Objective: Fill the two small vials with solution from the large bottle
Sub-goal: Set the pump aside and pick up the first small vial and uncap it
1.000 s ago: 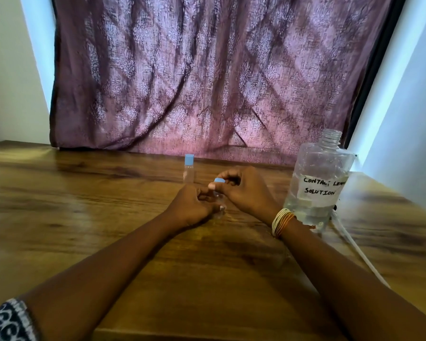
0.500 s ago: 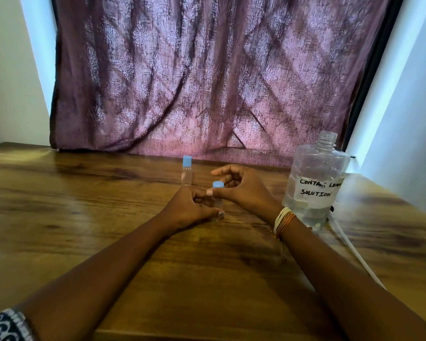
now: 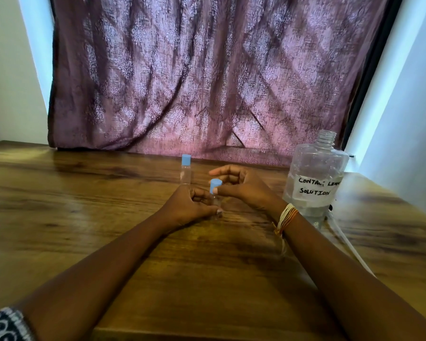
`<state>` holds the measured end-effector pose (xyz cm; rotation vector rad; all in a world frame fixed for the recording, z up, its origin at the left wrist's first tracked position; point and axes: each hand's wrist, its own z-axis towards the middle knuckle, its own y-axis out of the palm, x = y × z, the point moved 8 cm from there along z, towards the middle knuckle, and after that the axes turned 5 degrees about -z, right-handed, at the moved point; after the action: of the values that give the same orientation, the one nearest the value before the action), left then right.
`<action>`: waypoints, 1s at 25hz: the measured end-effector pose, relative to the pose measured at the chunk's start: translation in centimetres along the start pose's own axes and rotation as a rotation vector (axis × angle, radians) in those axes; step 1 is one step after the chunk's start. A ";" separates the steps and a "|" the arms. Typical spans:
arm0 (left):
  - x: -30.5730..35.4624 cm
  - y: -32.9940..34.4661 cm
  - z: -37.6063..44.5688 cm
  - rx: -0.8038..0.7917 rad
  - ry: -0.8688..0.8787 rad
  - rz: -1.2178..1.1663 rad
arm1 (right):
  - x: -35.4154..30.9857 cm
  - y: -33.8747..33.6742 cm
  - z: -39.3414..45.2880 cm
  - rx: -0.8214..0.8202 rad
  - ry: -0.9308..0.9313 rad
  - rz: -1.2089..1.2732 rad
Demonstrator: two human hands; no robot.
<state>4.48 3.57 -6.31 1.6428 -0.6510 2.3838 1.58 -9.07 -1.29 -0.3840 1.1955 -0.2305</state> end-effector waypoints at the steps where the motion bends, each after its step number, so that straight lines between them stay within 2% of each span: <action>1: -0.1 0.0 0.1 0.005 -0.009 0.003 | 0.0 0.2 0.0 -0.038 0.000 0.032; 3: -0.2 0.0 0.2 -0.006 -0.016 0.016 | 0.0 0.7 -0.1 -0.089 0.004 0.014; 6: -0.1 0.0 0.1 -0.027 -0.005 0.005 | 0.1 0.7 -0.2 -0.019 0.026 -0.077; 8: -0.2 0.0 0.1 -0.016 -0.008 -0.006 | 0.1 0.2 -0.3 0.026 0.021 -0.033; 11: -0.3 -0.1 0.2 -0.006 -0.017 0.013 | 0.0 0.5 -0.3 -0.065 0.025 0.068; 13: -0.1 0.0 0.2 -0.024 -0.010 0.024 | 0.3 0.9 -0.2 -0.099 0.028 0.031; 16: 0.0 0.0 0.1 -0.013 -0.009 0.021 | 0.5 0.4 -0.1 -0.008 0.019 -0.027; 20: -0.3 0.1 0.2 -0.011 -0.032 -0.003 | 2.1 -1.7 0.3 0.219 0.137 0.276; 21: -0.3 0.1 0.3 -0.014 -0.036 -0.006 | 2.8 -2.3 0.4 0.286 0.177 0.285; 23: -0.4 0.2 0.3 -0.019 -0.036 0.000 | 3.9 -3.5 0.3 0.376 0.227 0.124; 25: -0.3 0.3 0.3 -0.023 -0.027 0.002 | 4.4 -4.4 0.2 0.399 0.212 -0.160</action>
<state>4.71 3.22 -6.59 1.6683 -0.6823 2.3508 3.43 -14.68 -3.23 -0.1062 1.2923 -0.6498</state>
